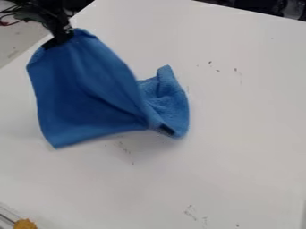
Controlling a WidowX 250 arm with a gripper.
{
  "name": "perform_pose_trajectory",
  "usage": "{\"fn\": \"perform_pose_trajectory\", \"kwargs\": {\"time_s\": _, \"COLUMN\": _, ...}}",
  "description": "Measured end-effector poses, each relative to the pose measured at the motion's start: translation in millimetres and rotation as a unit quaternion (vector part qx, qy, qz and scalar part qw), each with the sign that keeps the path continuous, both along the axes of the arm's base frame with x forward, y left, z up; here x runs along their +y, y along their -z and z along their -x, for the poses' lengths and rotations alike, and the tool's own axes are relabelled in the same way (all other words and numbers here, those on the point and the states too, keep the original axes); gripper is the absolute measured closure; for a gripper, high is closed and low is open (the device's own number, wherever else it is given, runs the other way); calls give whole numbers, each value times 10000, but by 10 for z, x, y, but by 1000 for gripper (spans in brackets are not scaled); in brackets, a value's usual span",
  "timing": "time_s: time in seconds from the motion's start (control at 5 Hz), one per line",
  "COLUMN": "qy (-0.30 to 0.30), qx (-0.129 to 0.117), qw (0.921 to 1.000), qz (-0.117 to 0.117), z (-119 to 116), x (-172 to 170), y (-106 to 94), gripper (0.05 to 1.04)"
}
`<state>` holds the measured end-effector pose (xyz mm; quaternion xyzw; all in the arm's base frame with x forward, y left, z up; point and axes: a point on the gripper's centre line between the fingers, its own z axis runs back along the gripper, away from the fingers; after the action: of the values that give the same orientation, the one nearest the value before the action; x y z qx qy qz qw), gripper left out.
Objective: Folded the blue clothfrom bottom to top
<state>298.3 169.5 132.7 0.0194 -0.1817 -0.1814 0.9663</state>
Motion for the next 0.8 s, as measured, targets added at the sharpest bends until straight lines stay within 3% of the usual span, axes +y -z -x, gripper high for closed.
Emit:
{"fn": "perform_pose_trajectory", "kwargs": {"time_s": 0.2, "qy": -180, "qx": -321, "qw": 9993, "qz": -53, "z": -244, "x": 199, "y": 68, "gripper": 1025}}
{"fn": "perform_pose_trajectory", "kwargs": {"time_s": 0.4, "qy": -105, "qx": -415, "qw": 9988, "qz": -216, "z": -458, "x": 358, "y": 102, "gripper": 1025}}
{"fn": "perform_pose_trajectory", "kwargs": {"time_s": 0.6, "qy": -130, "qx": -46, "qw": 9999, "qz": 64, "z": -558, "x": 373, "y": 378, "gripper": 1025}}
{"fn": "perform_pose_trajectory", "kwargs": {"time_s": 0.8, "qy": -39, "qx": 38, "qw": 9992, "qz": 404, "z": -601, "x": 332, "y": 695, "gripper": 1003}}
